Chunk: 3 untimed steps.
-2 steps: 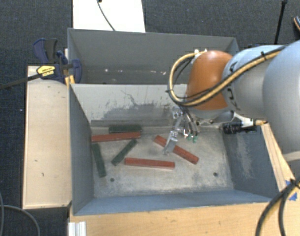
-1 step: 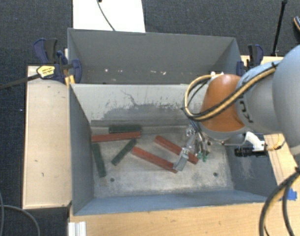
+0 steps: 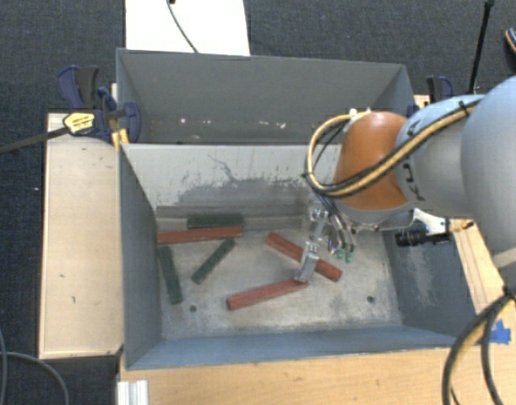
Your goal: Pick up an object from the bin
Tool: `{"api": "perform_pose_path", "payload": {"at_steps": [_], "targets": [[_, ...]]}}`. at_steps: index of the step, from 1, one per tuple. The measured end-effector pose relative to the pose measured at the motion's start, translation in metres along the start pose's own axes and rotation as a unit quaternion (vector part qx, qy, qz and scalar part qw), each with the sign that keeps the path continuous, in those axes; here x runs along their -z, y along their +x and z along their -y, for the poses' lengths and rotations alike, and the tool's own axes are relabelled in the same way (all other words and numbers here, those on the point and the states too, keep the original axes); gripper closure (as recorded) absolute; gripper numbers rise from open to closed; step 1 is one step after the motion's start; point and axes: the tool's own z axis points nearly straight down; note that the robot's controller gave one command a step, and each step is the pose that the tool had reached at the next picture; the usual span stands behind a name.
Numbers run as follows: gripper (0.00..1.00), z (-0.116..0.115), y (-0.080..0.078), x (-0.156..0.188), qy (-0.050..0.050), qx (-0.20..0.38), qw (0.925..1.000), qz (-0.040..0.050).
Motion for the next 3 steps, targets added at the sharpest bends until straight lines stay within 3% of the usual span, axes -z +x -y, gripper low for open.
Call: {"api": "perform_pose_path", "payload": {"at_steps": [1,2,3], "targets": [[1.00,0.000,0.001,-0.001,0.000,0.001,1.0000,-0.0023],[1.00,-0.001,-0.002,0.093,-0.001,0.002,1.0000,0.0019],[1.00,-0.002,-0.003,0.125,-0.001,0.004,1.0000,0.0003]]}}
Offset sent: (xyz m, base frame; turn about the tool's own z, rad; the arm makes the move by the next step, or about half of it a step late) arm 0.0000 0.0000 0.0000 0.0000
